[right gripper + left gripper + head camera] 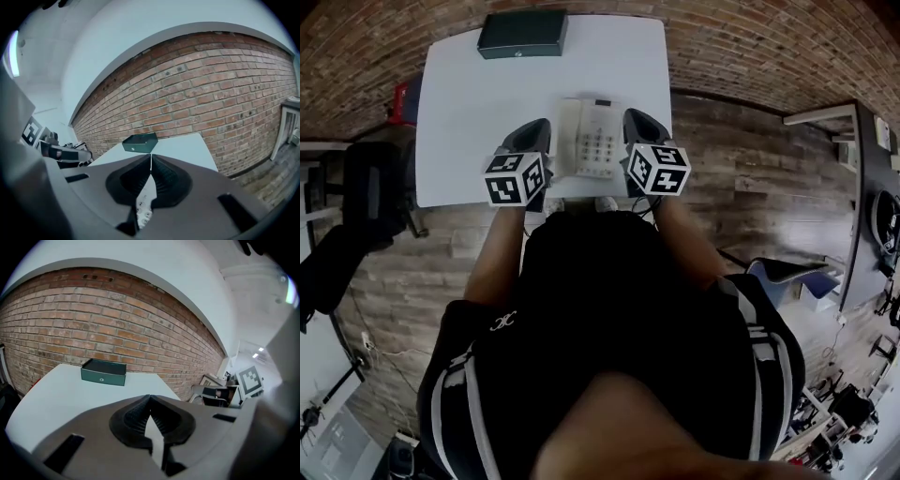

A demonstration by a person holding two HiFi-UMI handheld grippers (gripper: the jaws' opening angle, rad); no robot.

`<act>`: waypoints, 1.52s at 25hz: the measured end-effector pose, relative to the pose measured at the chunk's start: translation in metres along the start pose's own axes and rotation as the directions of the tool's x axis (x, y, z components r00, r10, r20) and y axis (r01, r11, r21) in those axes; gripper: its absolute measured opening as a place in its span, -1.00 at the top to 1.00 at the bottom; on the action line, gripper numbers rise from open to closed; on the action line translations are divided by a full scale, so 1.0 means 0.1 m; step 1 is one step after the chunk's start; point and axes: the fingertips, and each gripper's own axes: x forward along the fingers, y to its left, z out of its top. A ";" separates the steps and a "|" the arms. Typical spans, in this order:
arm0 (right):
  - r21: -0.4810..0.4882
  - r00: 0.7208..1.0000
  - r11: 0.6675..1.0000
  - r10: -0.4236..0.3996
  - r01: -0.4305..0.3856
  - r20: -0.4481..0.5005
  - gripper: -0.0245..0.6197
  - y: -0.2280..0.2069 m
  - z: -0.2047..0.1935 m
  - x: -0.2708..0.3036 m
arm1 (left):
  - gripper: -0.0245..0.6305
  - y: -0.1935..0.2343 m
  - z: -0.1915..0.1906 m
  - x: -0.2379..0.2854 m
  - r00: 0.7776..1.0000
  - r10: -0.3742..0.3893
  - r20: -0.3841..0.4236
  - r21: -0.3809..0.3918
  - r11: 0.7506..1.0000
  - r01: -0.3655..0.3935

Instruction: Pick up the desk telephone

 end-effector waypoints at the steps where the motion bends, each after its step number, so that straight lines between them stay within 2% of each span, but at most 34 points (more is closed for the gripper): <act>1: 0.007 1.000 1.000 -0.016 0.016 -0.011 0.92 -0.03 -0.04 0.02 | 0.92 0.05 -0.04 0.05 1.000 -0.010 -0.014 0.000 1.000 0.010; 3: 0.024 0.998 0.999 -0.040 0.041 -0.046 0.92 -0.07 -0.17 0.07 | 0.92 0.12 -0.16 0.13 0.998 -0.040 -0.050 -0.017 0.999 0.039; 6: 0.074 0.994 0.996 -0.045 0.053 -0.099 0.91 -0.13 -0.40 0.13 | 0.88 0.16 -0.33 0.26 0.986 -0.124 -0.112 -0.075 0.990 0.116; 9: 0.137 0.990 0.990 -0.019 0.038 -0.137 0.68 -0.17 -0.61 0.20 | 0.52 0.14 -0.50 0.41 0.960 -0.222 -0.170 -0.138 0.970 0.200; 12: 0.186 0.984 0.982 -0.010 0.043 -0.179 0.59 -0.23 -0.79 0.27 | 0.41 0.14 -0.65 0.52 0.932 -0.295 -0.211 -0.195 0.947 0.255; 16: 0.230 0.975 0.971 -0.010 0.062 -0.221 0.53 -0.30 -0.93 0.33 | 0.11 0.15 -0.86 0.69 0.888 -0.381 -0.258 -0.309 0.903 0.298; 19: 0.301 0.968 0.951 0.010 0.068 -0.250 0.49 -0.32 -1.03 0.39 | 0.05 0.17 -0.96 0.77 0.866 -0.418 -0.272 -0.373 0.876 0.306; 24: 0.383 0.954 0.922 0.063 0.057 -0.293 0.38 -0.32 -1.15 0.48 | -0.03 0.14 -1.08 0.87 0.826 -0.479 -0.298 -0.430 0.839 0.332; 29: 0.465 0.949 0.884 0.114 0.039 -0.295 0.36 -0.31 -1.20 0.51 | -0.05 0.09 -1.08 0.92 0.803 -0.521 -0.289 -0.463 0.811 0.359; 32: 0.514 0.948 0.858 0.148 0.018 -0.280 0.35 -0.30 -1.21 0.51 | -0.04 0.06 -1.11 0.94 0.785 -0.558 -0.269 -0.513 0.773 0.373; 34: 0.548 0.949 0.836 0.163 0.013 -0.271 0.36 -0.29 -1.23 0.51 | -0.04 0.04 -1.12 0.95 0.781 -0.573 -0.250 -0.540 0.752 0.378; 36: 0.562 0.950 0.827 0.167 0.012 -0.265 0.37 -0.28 -1.23 0.51 | -0.04 0.04 -1.12 0.95 0.783 -0.572 -0.244 -0.542 0.750 0.380; 38: 0.548 0.948 0.837 0.164 0.012 -0.271 0.40 -0.28 -1.23 0.51 | -0.04 0.05 -1.13 0.95 0.783 -0.570 -0.248 -0.540 0.753 0.377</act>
